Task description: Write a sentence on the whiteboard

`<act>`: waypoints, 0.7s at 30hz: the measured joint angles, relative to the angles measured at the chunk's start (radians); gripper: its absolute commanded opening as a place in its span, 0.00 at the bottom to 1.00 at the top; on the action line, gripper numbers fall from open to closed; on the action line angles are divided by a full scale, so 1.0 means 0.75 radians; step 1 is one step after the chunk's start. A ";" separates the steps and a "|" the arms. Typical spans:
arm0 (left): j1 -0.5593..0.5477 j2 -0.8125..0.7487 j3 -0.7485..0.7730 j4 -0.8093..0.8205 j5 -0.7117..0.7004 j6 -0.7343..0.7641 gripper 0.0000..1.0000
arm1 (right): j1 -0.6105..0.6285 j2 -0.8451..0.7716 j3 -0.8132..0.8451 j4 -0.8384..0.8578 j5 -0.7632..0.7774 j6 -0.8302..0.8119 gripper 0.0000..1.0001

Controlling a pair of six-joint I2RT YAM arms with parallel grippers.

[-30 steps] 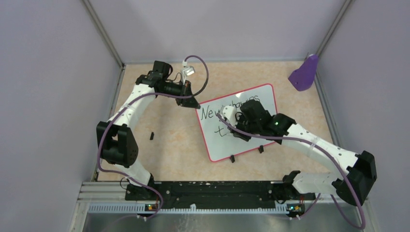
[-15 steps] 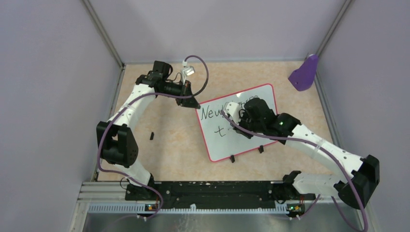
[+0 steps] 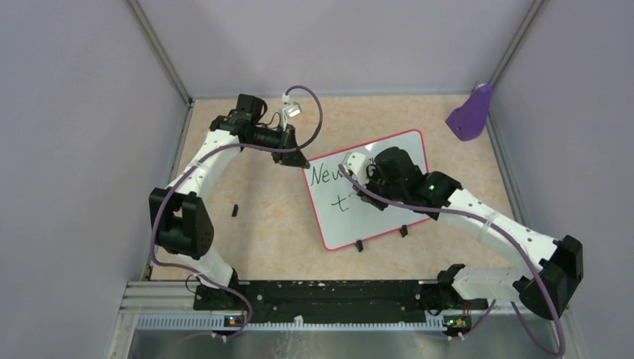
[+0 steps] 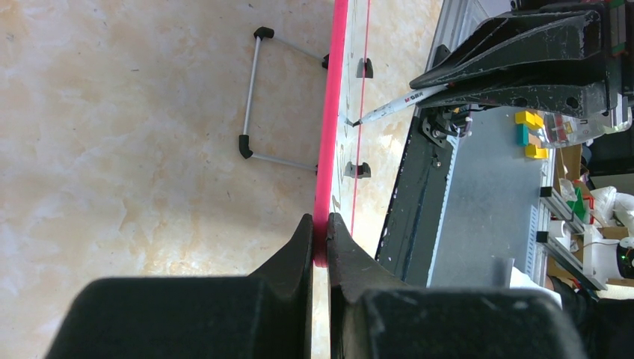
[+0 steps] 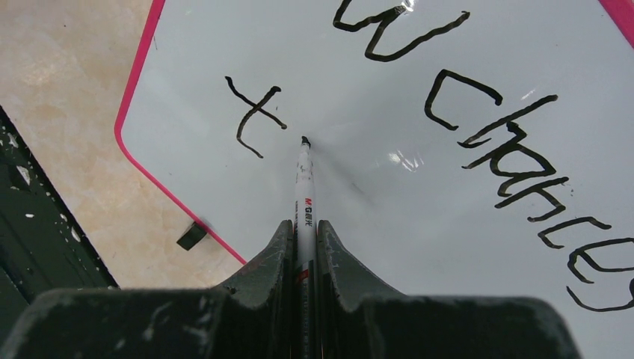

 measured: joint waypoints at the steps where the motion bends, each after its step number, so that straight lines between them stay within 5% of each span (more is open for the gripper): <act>1: 0.000 0.000 0.000 0.000 0.000 0.000 0.00 | 0.000 0.005 0.004 0.003 -0.006 0.001 0.00; 21: 0.000 0.000 0.000 -0.001 -0.001 0.000 0.00 | 0.007 0.020 -0.025 -0.033 -0.065 -0.015 0.00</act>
